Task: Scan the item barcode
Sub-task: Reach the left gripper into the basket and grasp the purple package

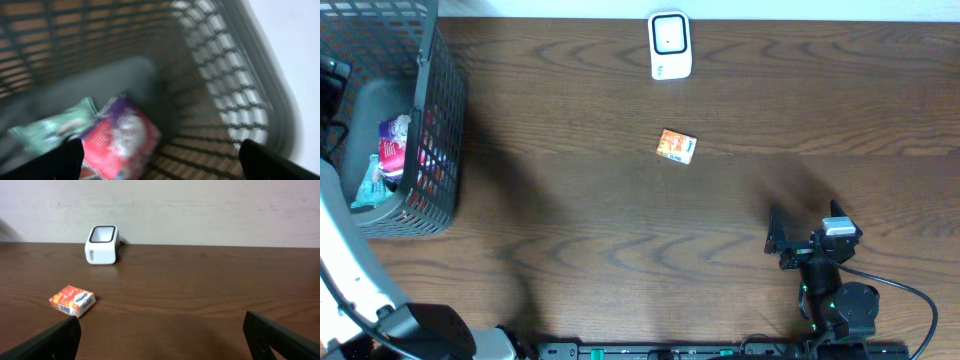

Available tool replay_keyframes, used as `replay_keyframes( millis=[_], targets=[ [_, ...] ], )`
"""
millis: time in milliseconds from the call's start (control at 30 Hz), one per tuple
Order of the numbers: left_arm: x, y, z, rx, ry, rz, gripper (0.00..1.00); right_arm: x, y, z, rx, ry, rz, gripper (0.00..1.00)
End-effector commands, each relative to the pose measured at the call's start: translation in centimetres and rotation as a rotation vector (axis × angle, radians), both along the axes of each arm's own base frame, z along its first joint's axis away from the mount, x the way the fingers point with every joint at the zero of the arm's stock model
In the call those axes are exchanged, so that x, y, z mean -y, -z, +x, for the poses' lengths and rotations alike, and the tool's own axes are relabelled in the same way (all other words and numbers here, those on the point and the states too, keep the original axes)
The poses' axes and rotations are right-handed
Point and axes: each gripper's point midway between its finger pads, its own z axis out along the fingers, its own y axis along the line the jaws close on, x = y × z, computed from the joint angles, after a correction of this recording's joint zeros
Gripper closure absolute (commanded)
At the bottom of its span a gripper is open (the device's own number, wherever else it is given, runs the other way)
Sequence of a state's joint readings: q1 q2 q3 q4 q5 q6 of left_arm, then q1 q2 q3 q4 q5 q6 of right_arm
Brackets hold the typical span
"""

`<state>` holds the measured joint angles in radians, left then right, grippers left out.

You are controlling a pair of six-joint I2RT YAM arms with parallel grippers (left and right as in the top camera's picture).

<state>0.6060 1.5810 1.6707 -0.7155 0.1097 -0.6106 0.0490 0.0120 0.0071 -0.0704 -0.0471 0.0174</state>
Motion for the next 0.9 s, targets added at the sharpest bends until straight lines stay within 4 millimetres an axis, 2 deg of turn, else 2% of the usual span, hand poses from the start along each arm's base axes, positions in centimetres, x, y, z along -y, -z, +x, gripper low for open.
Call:
replay_keyframes(
  millis=[0, 233, 433, 667, 867],
  targets=[
    [-2.4, 3.9, -1.1, -0.130, -0.154, -0.011, 0.02, 0.4, 0.0, 0.0, -0.001, 0.017, 0.003, 0.01],
    [-2.3, 11.2, -1.3, -0.297, -0.201, -0.164, 0.02, 0.4, 0.0, 0.0, -0.001, 0.017, 0.003, 0.01],
    [-1.6, 16.1, -1.7, -0.415, -0.215, -0.268, 0.02, 0.4, 0.0, 0.0, -0.001, 0.017, 0.003, 0.01],
    [0.4, 19.3, -0.1, -0.410, -0.132, -0.410, 0.02, 0.4, 0.0, 0.0, -0.001, 0.017, 0.003, 0.01],
    [0.8, 22.3, 0.5, -0.445, -0.117, -0.461, 0.02, 0.4, 0.0, 0.0, -0.001, 0.017, 0.003, 0.01]
  ],
)
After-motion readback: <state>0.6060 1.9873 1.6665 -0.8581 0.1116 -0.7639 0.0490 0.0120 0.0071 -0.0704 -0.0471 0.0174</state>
